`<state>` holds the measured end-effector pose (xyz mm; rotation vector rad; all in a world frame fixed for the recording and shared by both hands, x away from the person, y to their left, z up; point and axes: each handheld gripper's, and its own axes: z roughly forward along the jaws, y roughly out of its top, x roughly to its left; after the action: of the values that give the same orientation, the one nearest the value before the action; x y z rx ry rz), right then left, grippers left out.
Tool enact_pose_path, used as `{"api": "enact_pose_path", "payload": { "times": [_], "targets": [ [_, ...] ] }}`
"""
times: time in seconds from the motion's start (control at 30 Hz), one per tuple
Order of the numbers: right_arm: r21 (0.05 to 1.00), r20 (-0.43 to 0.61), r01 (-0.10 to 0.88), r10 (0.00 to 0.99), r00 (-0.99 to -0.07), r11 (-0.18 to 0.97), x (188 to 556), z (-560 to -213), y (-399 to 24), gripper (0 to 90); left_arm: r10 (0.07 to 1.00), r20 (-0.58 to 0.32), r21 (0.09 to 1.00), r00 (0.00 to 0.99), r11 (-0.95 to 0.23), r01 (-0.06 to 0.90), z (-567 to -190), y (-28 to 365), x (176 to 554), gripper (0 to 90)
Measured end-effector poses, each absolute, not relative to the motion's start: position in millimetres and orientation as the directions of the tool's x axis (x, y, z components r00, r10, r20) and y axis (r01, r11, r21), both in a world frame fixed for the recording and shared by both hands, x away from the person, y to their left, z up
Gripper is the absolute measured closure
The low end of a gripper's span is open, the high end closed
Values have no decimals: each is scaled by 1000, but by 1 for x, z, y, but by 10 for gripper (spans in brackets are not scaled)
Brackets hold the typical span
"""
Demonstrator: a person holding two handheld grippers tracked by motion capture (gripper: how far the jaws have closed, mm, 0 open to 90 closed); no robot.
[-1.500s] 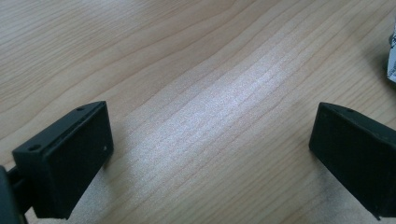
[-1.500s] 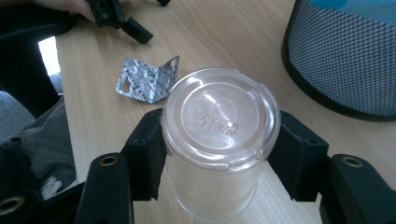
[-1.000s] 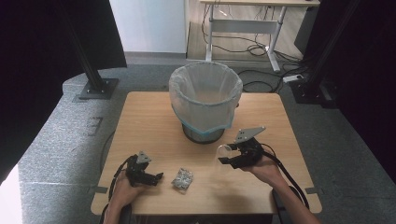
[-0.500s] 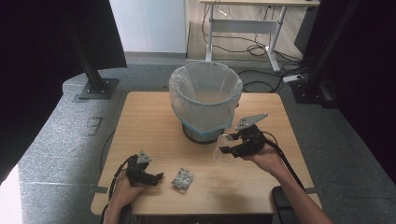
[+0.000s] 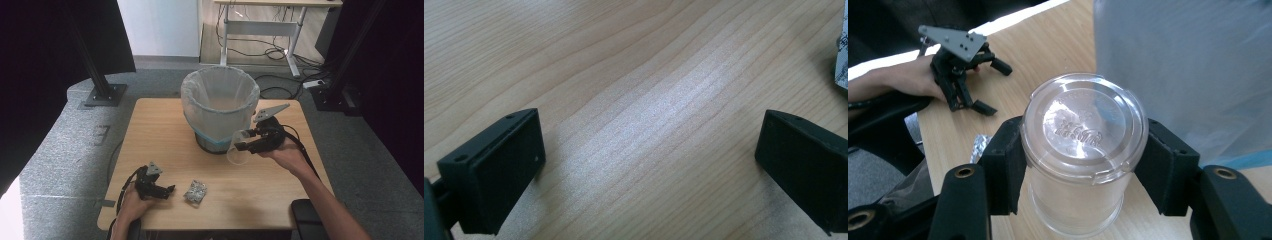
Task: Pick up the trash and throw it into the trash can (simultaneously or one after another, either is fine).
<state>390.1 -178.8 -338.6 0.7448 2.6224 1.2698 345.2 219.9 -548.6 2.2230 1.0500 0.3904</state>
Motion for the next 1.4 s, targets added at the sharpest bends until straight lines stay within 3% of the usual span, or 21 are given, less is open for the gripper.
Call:
{"api": "enact_pose_path", "payload": {
  "times": [1.4],
  "targets": [
    [784, 86, 387, 532, -842, 486, 434, -226, -173, 413, 763, -2, 660, 646, -485, 574, -549, 219, 346, 0]
  ]
}}
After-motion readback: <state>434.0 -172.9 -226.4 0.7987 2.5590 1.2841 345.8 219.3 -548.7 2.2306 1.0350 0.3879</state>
